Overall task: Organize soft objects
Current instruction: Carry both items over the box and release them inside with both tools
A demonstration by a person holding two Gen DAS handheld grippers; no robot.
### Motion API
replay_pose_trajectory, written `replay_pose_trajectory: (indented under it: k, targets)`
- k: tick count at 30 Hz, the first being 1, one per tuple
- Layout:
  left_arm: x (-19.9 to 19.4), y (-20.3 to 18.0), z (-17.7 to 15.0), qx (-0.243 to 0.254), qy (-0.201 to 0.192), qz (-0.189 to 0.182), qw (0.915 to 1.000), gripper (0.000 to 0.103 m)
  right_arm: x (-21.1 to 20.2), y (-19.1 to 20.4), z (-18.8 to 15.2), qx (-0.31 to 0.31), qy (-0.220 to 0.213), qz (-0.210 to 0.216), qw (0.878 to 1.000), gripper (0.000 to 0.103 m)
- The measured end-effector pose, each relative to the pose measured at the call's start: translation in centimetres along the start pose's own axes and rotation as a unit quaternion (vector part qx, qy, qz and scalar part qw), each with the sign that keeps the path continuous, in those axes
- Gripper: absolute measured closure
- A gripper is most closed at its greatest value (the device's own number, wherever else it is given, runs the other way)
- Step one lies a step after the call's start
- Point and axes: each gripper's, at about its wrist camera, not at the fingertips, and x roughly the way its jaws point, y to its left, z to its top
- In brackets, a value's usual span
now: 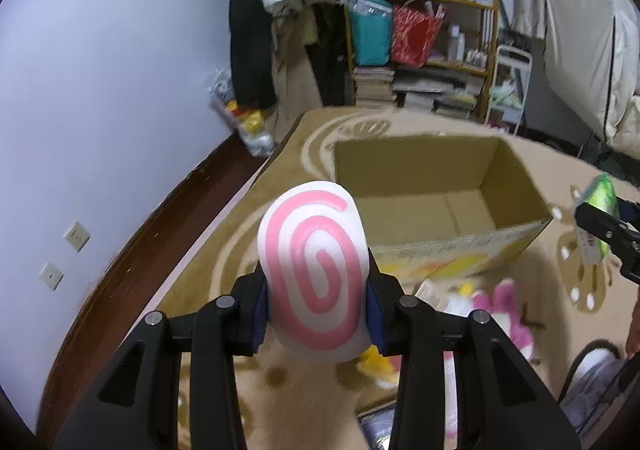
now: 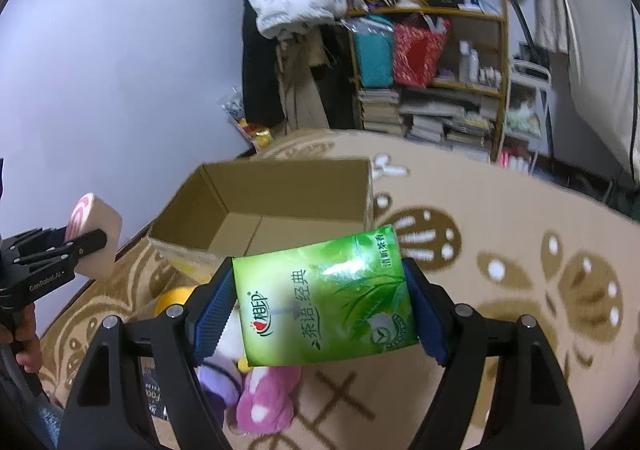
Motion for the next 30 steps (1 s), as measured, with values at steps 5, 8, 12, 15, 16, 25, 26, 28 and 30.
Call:
replay_pose_trajectory:
  k: [5, 8, 12, 15, 16, 25, 26, 28, 30]
  targets:
    - [0.3, -0.6, 1.7, 0.007, -0.015, 0.003, 0.9999, 0.065, 0.0, 0.7, 2.5, -0.029, -0.025, 0.008, 0.999, 0.020]
    - [0.8, -1.0, 2.7, 0.016, -0.021, 0.010, 0.9996, 0.065, 0.5, 0.9, 3.5, -0.036, -0.034, 0.010, 0.999, 0.020]
    - [1.4, -2.0, 4.4, 0.032, -0.036, 0.017, 0.9987, 0.065, 1.9, 0.8, 4.5, -0.040, -0.033, 0.011, 0.999, 0.020]
    - [2.2, -2.6, 5.4, 0.036, -0.041, 0.013, 0.9984, 0.065, 2.9, 0.7, 4.7, -0.043, -0.031, 0.010, 0.999, 0.020]
    - [2.6, -2.8, 5.8, 0.037, -0.041, 0.011, 0.9984, 0.065, 3.1, 0.6, 4.7, -0.043, -0.030, 0.010, 0.999, 0.020]
    - [4.9, -4.6, 6.0, 0.050, -0.036, -0.002, 0.9981, 0.064, 6.4, -0.3, 4.9, -0.036, -0.016, 0.019, 0.999, 0.020]
    - [5.1, -4.7, 5.9, 0.047, -0.034, -0.004, 0.9983, 0.064, 6.8, -0.3, 4.8, -0.037, -0.014, 0.019, 0.999, 0.020]
    - [5.6, -5.2, 5.6, 0.043, -0.029, -0.009, 0.9986, 0.064, 7.4, -0.4, 4.6, -0.037, -0.011, 0.020, 0.999, 0.020]
    - [6.1, -5.7, 5.4, 0.046, -0.026, -0.009, 0.9986, 0.064, 7.8, -0.4, 4.5, -0.036, -0.007, 0.023, 0.999, 0.020]
